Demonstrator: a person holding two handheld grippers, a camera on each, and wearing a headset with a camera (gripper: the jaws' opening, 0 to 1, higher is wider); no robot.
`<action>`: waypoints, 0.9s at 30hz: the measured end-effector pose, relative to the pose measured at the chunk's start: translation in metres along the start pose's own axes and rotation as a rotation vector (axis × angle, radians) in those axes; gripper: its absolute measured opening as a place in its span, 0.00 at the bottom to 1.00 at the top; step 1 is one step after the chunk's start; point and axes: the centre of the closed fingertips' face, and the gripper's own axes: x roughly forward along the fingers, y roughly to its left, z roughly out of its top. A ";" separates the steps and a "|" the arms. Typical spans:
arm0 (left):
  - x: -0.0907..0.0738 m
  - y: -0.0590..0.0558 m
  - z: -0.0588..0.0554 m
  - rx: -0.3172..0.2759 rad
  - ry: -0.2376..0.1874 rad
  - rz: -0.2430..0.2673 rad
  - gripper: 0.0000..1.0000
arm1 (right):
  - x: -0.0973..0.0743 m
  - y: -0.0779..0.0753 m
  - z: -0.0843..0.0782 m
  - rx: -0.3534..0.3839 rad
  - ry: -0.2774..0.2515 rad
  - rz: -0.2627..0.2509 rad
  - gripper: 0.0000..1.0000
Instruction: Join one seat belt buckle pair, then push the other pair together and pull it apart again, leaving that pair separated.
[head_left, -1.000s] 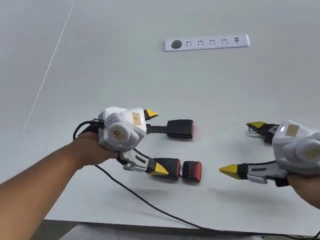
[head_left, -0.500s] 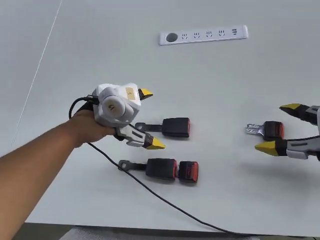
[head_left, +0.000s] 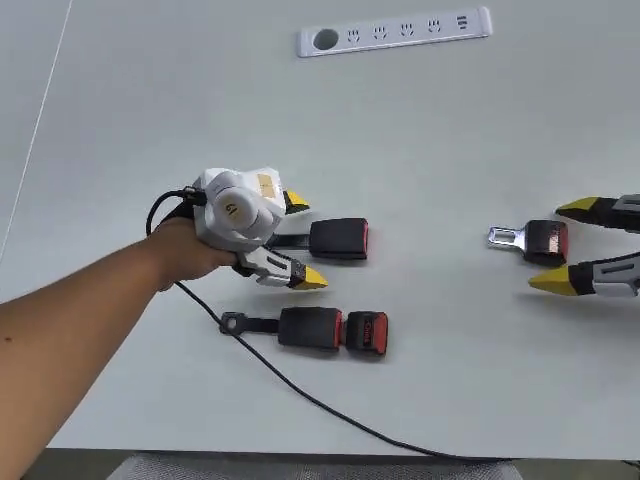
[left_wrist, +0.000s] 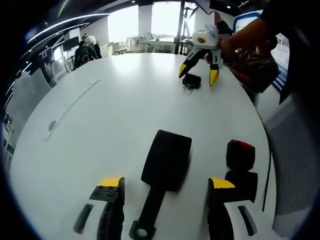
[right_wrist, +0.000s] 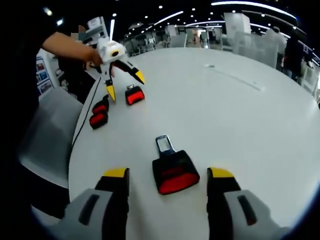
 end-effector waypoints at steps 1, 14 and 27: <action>0.001 0.000 0.000 0.001 0.001 -0.004 0.69 | 0.000 -0.001 0.000 -0.007 0.001 0.001 0.58; 0.009 0.007 0.007 0.056 -0.041 -0.003 0.40 | 0.004 -0.011 -0.002 -0.100 0.035 0.036 0.36; 0.010 0.002 0.002 0.126 -0.008 -0.015 0.35 | 0.007 -0.011 0.000 -0.172 0.057 0.107 0.35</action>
